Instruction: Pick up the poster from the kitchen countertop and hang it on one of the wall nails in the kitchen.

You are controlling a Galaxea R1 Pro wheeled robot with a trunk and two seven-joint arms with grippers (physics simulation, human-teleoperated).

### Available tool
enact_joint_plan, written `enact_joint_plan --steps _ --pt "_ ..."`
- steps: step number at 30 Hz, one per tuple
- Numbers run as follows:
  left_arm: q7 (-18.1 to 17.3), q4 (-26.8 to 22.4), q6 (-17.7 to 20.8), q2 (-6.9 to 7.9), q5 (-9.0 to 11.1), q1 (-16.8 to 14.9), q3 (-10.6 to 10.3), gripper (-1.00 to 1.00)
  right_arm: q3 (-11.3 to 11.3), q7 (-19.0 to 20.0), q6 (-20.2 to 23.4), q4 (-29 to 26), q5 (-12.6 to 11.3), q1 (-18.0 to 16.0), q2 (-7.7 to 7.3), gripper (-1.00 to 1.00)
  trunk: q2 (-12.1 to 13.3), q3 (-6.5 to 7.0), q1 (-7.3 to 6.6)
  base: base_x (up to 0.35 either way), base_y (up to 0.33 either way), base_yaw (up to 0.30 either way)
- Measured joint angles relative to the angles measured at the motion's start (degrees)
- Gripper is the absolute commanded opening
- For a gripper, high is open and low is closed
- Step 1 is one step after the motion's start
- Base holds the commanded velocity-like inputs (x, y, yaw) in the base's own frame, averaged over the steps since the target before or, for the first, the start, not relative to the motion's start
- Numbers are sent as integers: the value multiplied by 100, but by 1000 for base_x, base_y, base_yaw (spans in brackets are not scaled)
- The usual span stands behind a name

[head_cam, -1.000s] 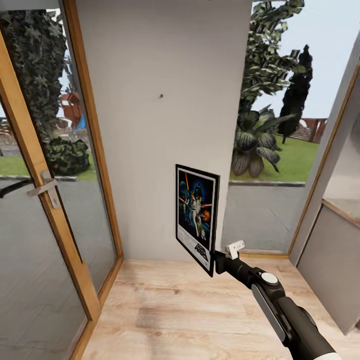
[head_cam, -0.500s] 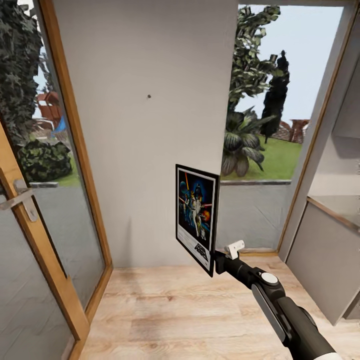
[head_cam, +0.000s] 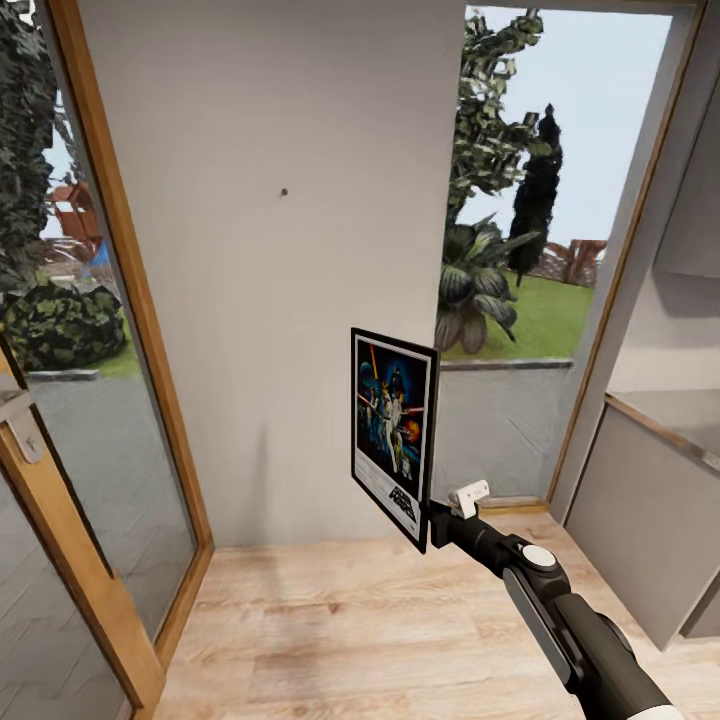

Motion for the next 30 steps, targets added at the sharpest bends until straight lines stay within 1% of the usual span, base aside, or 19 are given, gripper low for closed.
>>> enact_joint_plan --steps 6,19,24,30 --pt "11 7 3 52 0 0 0 100 3 0 -2 -1 -2 0 0 -100 0 0 0 328 0 -1" --pt "15 9 6 63 5 0 0 100 9 1 8 -2 -2 0 0 -100 0 0 0 336 0 2" --pt "15 9 4 63 4 0 0 100 9 0 7 -3 -1 0 2 -100 0 0 0 337 0 194" --pt "15 9 7 63 2 0 0 100 9 0 10 -2 -2 0 1 -100 0 0 0 337 0 35"
